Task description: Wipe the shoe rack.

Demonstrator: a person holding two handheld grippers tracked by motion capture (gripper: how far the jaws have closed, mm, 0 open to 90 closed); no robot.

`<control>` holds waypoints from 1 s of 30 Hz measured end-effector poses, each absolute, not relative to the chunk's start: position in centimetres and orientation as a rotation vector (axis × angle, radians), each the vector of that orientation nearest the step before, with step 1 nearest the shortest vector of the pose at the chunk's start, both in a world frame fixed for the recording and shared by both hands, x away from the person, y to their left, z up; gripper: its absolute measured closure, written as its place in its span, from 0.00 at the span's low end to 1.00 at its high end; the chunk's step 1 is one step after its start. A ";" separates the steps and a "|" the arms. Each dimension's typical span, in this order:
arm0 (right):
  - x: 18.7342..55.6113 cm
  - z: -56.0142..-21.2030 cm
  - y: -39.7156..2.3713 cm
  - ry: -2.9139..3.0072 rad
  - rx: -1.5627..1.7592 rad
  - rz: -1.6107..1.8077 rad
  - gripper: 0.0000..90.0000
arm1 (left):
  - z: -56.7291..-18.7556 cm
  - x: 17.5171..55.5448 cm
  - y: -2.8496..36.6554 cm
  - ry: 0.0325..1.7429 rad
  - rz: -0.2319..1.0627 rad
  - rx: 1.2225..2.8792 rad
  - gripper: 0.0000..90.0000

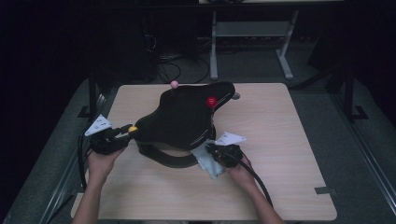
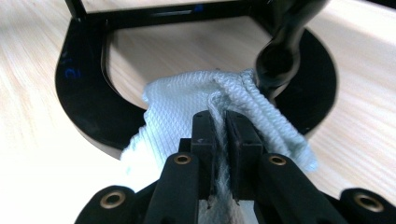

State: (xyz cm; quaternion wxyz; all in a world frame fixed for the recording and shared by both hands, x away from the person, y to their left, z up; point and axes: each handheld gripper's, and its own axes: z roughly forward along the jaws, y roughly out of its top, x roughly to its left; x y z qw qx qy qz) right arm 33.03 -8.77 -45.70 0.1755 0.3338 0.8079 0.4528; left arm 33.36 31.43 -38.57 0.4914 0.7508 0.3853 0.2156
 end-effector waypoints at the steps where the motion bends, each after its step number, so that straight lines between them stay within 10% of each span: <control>1: 32.8 -45.3 -9.2 2.266 0.950 1.293 0.91 | -38.6 33.4 31.4 0.935 0.525 1.824 0.67; 30: 36.1 -45.6 -10.8 2.244 1.118 1.333 0.91 | -38.5 33.9 31.5 0.948 0.535 1.822 0.67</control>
